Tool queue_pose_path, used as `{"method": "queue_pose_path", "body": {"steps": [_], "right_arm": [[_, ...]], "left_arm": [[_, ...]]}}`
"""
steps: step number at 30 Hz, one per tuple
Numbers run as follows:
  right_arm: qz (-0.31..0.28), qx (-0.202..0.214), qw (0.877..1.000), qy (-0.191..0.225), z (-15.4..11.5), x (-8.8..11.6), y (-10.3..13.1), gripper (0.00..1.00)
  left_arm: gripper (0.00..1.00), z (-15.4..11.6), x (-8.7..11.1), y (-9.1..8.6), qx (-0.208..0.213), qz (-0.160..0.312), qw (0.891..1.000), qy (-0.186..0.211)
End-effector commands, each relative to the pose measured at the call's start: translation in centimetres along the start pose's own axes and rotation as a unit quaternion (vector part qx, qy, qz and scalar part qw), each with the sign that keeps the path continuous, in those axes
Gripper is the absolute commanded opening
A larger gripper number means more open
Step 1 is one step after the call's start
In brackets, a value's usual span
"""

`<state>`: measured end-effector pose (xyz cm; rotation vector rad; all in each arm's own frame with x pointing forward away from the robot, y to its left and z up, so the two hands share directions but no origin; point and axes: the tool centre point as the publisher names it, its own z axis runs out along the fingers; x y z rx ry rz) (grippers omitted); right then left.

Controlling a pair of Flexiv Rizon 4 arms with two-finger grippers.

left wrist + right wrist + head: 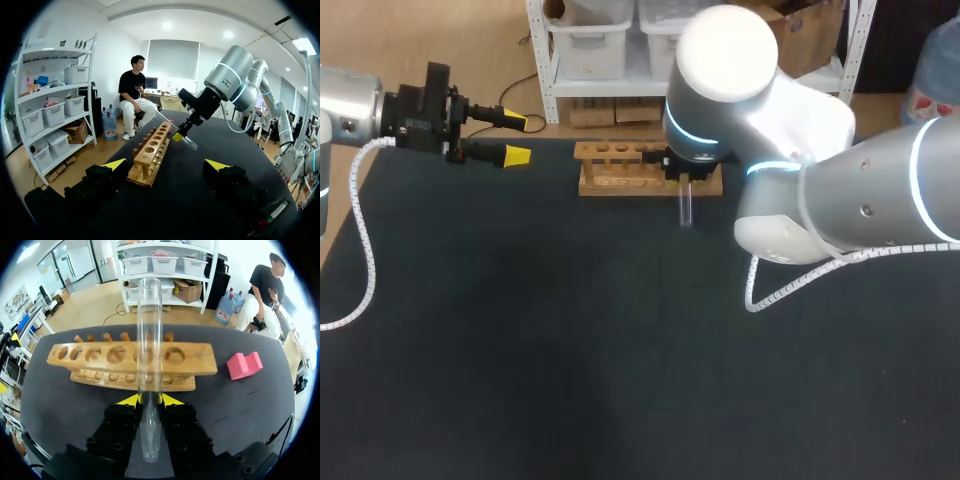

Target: Grasp the test tube, adjust it, and insert it.

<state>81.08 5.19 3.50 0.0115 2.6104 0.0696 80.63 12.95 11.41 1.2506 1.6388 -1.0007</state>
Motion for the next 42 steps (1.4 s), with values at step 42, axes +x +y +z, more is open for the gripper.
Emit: {"method": "queue_pose_path", "body": {"steps": [42], "right_arm": [[-0.006,0.034,0.989,-0.141,-9.5,-2.1,-2.3,0.0]], "left_arm": [[1.0,0.0,0.1,0.0,0.0,0.001,1.0,-0.001]]}}
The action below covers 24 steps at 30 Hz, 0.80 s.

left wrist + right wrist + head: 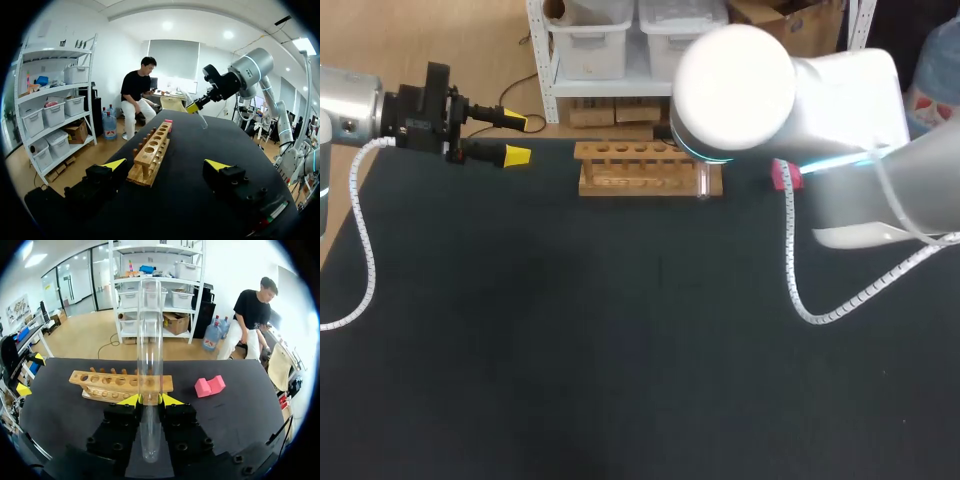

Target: Grasp the test tube, adjust it, and insert it.

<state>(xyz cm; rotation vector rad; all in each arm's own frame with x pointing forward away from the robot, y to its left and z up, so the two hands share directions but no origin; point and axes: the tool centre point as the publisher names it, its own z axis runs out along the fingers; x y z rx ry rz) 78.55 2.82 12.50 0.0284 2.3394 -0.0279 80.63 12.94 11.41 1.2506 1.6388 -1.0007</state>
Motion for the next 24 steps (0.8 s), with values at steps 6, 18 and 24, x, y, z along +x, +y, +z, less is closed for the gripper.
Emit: {"method": "queue_pose_path", "body": {"steps": [6,18,24], "right_arm": [[0.004,-0.002,1.0,-0.003,-0.51,0.11,-0.81,0.0],[0.004,-0.002,1.0,-0.003,-0.51,0.11,-0.81,0.0],[0.004,-0.002,1.0,-0.003,-0.51,0.11,-0.81,0.0]], "left_arm": [[1.0,-0.01,0.11,-0.01,0.0,0.001,1.0,-0.001],[1.0,-0.01,0.11,-0.01,0.0,0.001,1.0,-0.001],[1.0,-0.01,0.11,-0.01,0.0,0.001,1.0,-0.001]]}}
